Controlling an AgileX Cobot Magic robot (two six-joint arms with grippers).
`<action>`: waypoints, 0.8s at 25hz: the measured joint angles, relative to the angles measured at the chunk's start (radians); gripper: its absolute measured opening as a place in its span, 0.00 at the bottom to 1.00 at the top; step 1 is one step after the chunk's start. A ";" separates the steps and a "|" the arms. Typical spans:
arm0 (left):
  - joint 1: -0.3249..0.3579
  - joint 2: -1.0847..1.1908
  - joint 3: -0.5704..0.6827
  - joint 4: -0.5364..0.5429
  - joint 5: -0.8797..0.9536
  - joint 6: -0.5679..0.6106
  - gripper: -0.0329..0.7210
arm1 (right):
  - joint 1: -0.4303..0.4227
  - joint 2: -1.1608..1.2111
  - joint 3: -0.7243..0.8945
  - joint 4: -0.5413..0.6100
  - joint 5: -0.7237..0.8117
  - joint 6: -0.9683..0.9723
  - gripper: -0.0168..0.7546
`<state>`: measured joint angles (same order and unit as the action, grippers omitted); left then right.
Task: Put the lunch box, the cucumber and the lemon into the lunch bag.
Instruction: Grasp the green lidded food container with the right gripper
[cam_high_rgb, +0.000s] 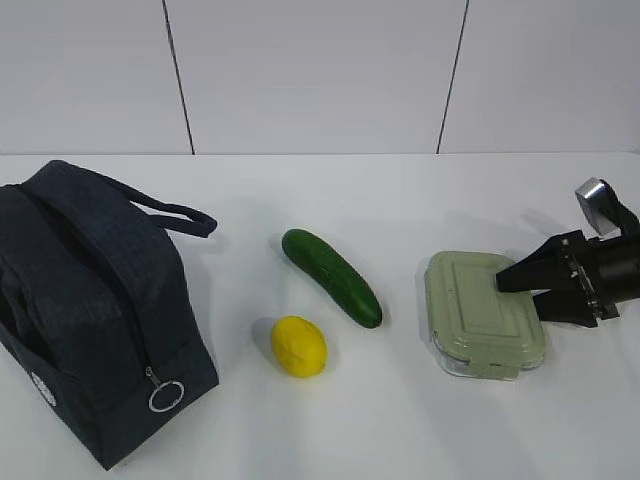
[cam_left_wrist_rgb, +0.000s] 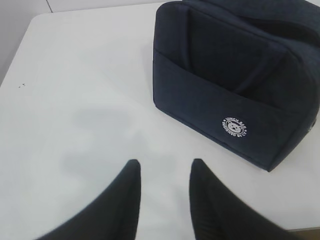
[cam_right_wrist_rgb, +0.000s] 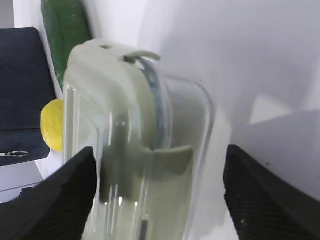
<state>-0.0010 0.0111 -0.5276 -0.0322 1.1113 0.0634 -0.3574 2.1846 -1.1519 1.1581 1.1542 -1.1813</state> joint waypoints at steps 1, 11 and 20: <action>0.000 0.000 0.000 0.000 0.000 0.000 0.36 | 0.000 0.000 0.000 0.006 0.000 -0.005 0.79; 0.000 0.000 0.000 0.000 0.000 0.000 0.36 | 0.000 0.002 0.000 0.039 0.000 -0.024 0.79; 0.000 0.000 0.000 0.000 0.000 0.000 0.36 | 0.000 0.002 0.000 0.033 0.000 -0.024 0.74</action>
<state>-0.0010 0.0111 -0.5276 -0.0322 1.1113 0.0634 -0.3574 2.1862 -1.1519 1.1913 1.1542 -1.2051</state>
